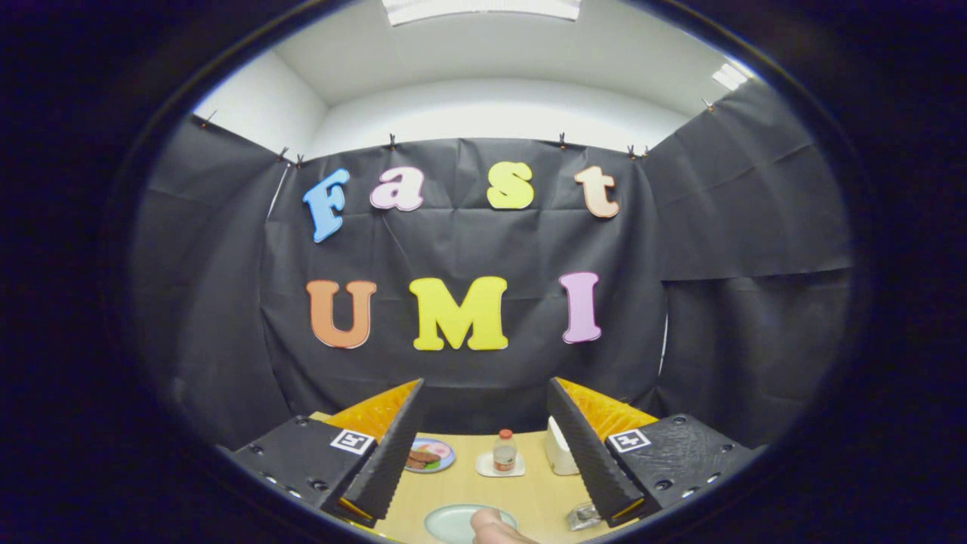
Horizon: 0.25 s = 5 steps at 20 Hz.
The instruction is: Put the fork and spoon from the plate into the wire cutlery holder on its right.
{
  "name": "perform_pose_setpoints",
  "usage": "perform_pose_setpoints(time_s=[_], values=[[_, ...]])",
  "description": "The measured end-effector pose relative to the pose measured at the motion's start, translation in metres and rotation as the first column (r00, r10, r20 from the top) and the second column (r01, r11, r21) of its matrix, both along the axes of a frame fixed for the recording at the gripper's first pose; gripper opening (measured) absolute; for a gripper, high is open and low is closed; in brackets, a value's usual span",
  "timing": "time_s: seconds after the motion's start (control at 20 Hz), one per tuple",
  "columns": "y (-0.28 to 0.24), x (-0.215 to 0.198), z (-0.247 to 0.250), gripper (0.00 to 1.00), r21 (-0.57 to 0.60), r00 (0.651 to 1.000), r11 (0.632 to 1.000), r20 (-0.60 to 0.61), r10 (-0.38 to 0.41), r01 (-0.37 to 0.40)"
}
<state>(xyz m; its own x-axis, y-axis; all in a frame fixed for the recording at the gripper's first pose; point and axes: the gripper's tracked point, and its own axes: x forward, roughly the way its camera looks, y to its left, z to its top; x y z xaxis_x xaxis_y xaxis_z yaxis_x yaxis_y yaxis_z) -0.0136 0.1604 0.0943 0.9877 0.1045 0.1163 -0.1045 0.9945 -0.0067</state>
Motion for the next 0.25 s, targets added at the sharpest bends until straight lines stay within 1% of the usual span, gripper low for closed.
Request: perform_pose_setpoints(time_s=[0.05, 0.25], values=[[0.0041, -0.0030, 0.0008, 0.96, -0.004, 1.000, 1.000, 0.007, 0.010, -0.010], [0.0092, -0.0047, -0.0063, 0.96, -0.036, 1.000, 0.999, -0.005, 0.005, -0.005]])
